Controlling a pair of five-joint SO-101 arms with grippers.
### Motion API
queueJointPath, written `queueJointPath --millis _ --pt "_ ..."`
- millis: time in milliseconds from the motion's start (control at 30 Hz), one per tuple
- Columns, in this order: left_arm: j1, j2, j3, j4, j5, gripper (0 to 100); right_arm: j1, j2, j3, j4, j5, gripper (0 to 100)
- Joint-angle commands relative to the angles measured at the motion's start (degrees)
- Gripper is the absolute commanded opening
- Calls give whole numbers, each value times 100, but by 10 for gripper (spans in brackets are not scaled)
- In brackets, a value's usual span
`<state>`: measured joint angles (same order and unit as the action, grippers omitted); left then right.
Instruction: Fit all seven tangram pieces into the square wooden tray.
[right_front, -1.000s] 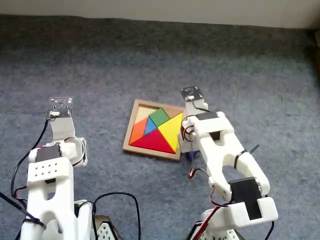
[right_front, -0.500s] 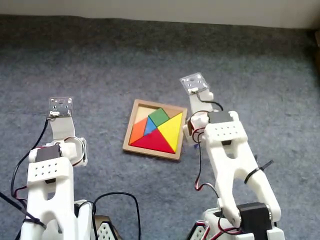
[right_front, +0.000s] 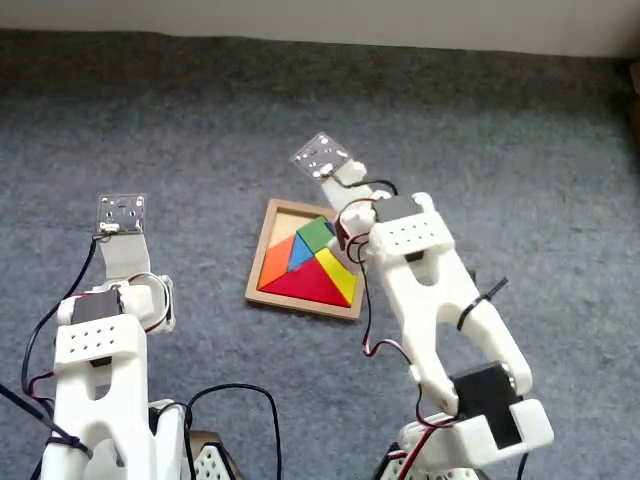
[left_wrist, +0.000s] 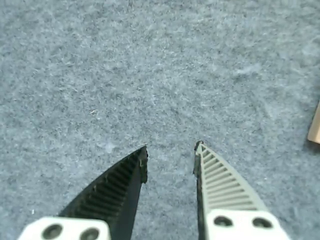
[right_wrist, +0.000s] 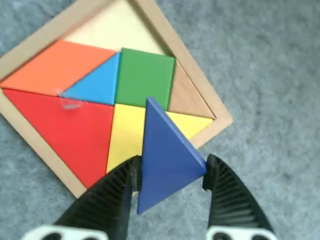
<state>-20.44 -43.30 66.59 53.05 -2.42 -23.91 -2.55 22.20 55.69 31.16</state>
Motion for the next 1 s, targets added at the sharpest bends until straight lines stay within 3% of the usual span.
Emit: queueJointPath --millis 0,400,633,833,967 --pt "-48 -84 -22 -88 -44 168 -286 303 -725 48 299 127" --pt "-48 -84 -13 -88 -44 168 -866 1042 -1631 48 1538 127" --pt "-48 -84 -13 -88 -44 168 -998 1411 -1868 40 1855 130" --pt "-48 -84 -13 -88 -44 168 -971 1719 -2123 48 1829 307" --pt "-48 -84 -13 -88 -44 168 -971 1516 -2123 57 1820 328"
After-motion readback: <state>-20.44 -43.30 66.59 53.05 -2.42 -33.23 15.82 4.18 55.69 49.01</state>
